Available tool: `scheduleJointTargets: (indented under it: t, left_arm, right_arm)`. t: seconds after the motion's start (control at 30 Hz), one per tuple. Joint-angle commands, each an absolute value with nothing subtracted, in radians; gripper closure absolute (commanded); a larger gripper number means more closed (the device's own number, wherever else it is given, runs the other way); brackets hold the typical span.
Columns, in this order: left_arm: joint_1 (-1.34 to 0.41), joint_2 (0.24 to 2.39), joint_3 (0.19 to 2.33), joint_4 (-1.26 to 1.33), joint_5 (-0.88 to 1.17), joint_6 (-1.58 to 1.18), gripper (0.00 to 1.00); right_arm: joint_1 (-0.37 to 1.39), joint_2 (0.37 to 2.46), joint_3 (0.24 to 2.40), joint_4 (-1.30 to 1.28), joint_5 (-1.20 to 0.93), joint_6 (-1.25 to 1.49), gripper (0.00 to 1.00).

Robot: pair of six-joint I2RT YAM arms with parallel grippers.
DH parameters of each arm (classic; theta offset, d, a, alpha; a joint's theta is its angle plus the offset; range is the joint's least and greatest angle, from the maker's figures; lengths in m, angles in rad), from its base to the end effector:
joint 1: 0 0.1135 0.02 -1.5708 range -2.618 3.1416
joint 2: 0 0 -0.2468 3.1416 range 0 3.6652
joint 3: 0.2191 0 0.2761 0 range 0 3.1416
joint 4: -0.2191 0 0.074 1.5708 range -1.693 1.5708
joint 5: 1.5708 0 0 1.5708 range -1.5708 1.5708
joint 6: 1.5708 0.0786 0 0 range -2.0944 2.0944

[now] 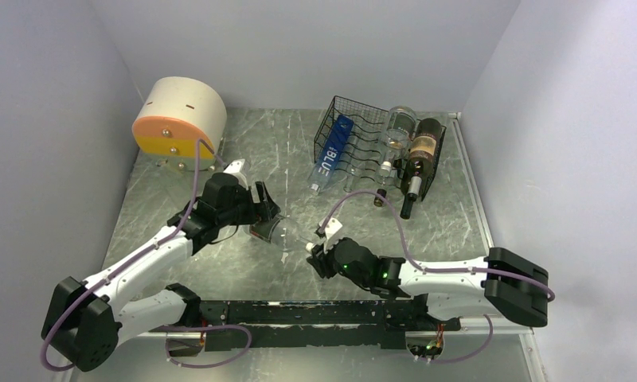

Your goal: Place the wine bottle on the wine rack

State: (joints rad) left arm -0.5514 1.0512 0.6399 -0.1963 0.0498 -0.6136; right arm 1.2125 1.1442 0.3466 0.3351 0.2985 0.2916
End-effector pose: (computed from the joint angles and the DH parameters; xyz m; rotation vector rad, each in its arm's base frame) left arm 0.2481 -0.1572 0.1879 -0.0410 2.2680 -0.6993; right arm 0.1207 0.2565 0.1207 -0.7451 1.9343 0.6459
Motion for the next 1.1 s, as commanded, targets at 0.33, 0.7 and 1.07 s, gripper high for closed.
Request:
scheduleJointTargets:
  t: [0.33, 0.7, 1.07]
  left_arm:
    - [-0.546, 1.107, 0.63, -0.212, 0.082, -0.588, 0.14]
    - [-0.546, 1.138, 0.66, -0.213, 0.095, -0.571, 0.15]
    - [-0.546, 1.157, 0.673, -0.225, 0.107, -0.564, 0.15]
  right_arm:
    - [1.209, 1.261, 0.352, 0.406, 0.272, 0.29, 0.94]
    - [1.208, 1.394, 0.48, 0.25, 0.252, 0.362, 0.79]
    - [1.207, 1.456, 0.62, 0.073, 0.285, 0.386, 0.44]
